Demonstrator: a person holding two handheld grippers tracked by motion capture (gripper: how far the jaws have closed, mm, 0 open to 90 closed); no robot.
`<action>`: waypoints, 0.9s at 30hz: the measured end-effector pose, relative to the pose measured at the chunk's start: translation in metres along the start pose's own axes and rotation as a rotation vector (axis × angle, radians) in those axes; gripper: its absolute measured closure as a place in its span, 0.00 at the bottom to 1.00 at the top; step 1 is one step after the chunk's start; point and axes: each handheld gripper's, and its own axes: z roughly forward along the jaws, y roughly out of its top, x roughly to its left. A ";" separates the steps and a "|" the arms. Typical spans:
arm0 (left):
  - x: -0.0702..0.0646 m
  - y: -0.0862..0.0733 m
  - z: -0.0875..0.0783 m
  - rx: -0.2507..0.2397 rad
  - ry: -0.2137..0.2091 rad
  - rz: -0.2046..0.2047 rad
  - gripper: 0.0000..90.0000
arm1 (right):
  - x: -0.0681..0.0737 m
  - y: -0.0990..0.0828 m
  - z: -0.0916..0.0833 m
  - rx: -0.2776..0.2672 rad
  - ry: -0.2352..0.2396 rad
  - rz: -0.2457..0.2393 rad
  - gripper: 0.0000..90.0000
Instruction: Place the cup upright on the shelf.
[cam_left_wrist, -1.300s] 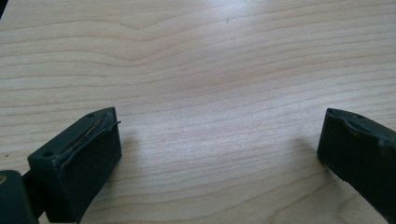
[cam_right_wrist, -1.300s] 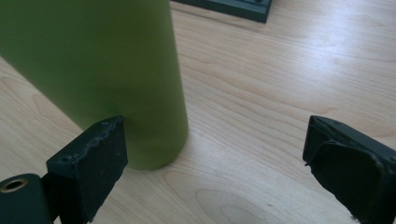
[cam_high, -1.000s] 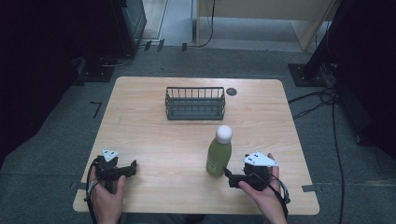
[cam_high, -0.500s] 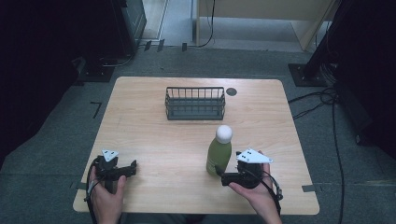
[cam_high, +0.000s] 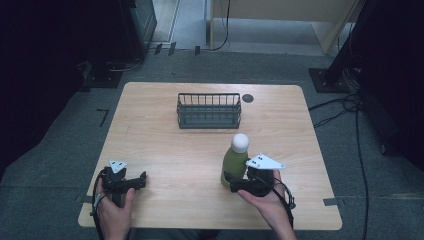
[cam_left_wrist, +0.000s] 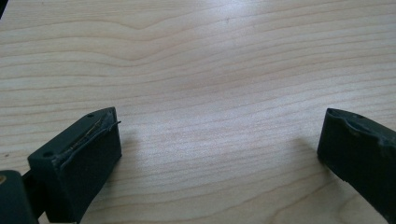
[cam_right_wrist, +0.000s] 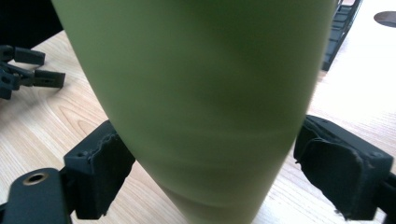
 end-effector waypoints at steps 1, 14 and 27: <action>0.000 0.000 0.000 0.000 0.000 0.000 0.00 | 0.000 0.001 0.001 -0.002 0.002 0.004 0.15; 0.000 0.000 0.000 0.000 0.000 0.000 0.00 | 0.002 0.011 0.005 -0.005 0.011 0.029 0.17; 0.000 0.000 0.000 0.000 0.000 0.000 0.00 | 0.007 0.017 0.007 -0.017 -0.038 -0.044 0.22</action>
